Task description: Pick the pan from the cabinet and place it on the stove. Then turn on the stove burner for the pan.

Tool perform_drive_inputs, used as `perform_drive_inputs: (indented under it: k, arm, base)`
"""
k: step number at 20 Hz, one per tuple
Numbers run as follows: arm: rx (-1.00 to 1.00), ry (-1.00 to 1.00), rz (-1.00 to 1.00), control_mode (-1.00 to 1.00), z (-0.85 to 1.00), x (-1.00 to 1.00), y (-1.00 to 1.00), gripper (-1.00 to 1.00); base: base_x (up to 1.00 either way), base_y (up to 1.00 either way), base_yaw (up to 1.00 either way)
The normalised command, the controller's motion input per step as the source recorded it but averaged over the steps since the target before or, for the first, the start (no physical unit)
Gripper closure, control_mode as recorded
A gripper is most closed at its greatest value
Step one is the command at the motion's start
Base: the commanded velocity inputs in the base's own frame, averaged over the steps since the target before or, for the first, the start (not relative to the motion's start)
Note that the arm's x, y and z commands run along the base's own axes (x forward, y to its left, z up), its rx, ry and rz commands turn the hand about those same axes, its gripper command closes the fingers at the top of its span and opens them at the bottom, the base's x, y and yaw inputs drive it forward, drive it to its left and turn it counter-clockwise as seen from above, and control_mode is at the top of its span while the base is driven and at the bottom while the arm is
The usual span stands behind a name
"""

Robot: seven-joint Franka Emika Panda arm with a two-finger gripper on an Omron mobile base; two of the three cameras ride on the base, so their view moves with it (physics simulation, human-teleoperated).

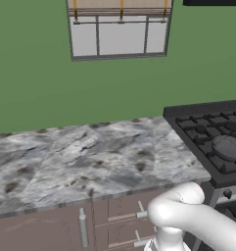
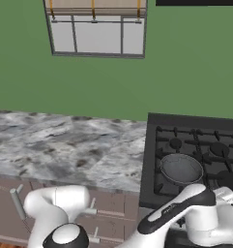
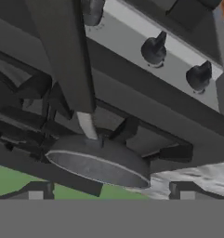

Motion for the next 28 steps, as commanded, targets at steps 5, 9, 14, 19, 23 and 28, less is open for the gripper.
perform_drive_inputs:
  k: [5, 9, 14, 19, 23, 28]
  arm:
    - [0.00, -0.21, 0.00, -1.00, 0.05, -0.52, 0.62, -1.00]
    - [0.08, -0.08, 0.00, -1.00, -0.34, -0.36, 0.81, -1.00]
    - [0.12, -0.07, 0.00, -1.00, -0.28, -0.07, 0.72, -1.00]
    - [0.11, -0.14, 0.00, -1.00, -0.28, -0.01, 0.42, -1.00]
    - [0.07, -0.19, 0.00, -1.00, -0.32, -0.01, 0.12, -1.00]
    - [0.01, -0.11, -0.01, -1.00, -0.38, 0.00, 0.07, -1.00]
  base:
    - [0.00, 0.00, 0.00]
    - [0.00, 0.00, 0.00]
    - [0.00, 0.00, 0.00]
    - [0.00, 0.00, 0.00]
    - [0.00, 0.00, 0.00]
    - [0.00, 0.00, 0.00]
